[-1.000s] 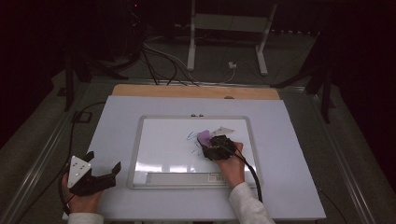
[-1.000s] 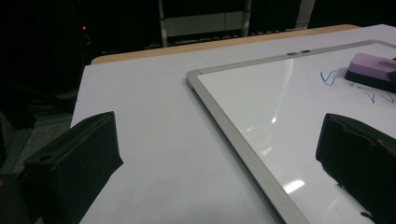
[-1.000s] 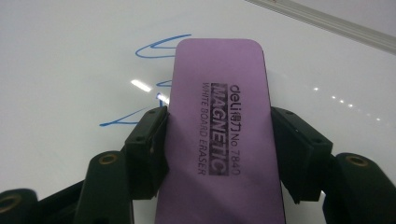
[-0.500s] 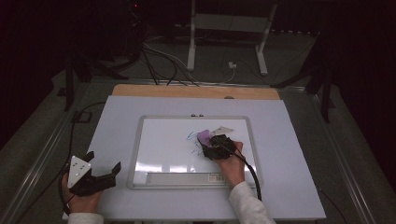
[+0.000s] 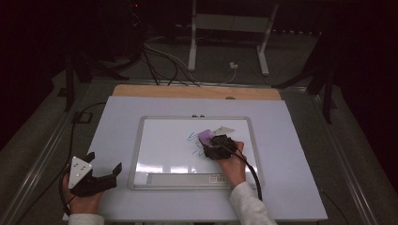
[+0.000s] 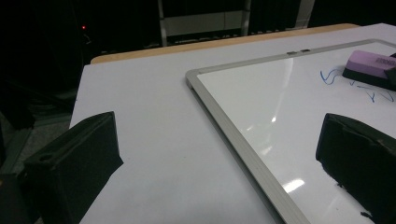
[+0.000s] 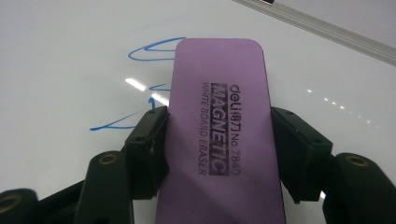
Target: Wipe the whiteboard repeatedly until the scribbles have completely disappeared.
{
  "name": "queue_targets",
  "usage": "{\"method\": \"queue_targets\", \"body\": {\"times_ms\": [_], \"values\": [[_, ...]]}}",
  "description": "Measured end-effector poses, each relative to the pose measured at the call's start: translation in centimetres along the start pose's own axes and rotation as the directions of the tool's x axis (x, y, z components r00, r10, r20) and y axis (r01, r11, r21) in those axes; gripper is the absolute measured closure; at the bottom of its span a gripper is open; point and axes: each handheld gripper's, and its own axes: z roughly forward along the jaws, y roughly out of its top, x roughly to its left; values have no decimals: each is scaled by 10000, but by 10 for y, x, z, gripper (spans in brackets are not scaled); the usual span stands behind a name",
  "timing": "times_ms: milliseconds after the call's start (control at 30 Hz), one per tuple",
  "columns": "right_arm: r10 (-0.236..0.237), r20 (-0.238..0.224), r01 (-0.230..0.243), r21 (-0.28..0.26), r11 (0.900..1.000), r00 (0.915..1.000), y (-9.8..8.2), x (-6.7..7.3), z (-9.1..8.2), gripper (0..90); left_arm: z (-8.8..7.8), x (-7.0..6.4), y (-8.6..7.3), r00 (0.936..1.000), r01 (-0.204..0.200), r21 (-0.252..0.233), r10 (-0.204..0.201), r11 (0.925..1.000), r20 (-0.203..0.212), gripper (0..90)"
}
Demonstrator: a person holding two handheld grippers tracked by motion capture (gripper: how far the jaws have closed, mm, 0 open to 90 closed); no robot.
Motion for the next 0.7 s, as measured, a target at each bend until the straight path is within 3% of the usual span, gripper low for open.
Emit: {"method": "queue_targets", "body": {"times_ms": [100,167,233,400,433,500,600,700], "values": [[334,367,-336,45,9994,9988,1,-8,1,401,0,1,0,10000,6,0,-6,10000,2,6],[588,309,-591,74,9982,9978,1,-11,1,401,1,1,0,10000,-13,14,13,10000,11,6],[390,218,-391,73,9992,9990,1,-8,1,401,1,0,0,10000,-41,48,41,10000,34,6],[-255,-659,252,-43,9997,9975,1,7,1,401,1,-1,0,10000,-70,34,70,10000,33,6],[-337,-607,335,-50,9994,9976,1,8,1,401,1,-1,0,10000,-34,16,34,10000,17,6],[-181,-628,182,4,9998,9979,2,6,2,401,1,0,0,10000,3,11,-3,10000,12,6],[280,-131,-279,35,9996,9995,3,-2,4,401,0,0,0,10000,-2,8,2,10000,12,6],[582,-49,-582,71,9983,9983,3,-6,4,401,1,0,0,10000,-10,12,10,10000,23,6]]}}
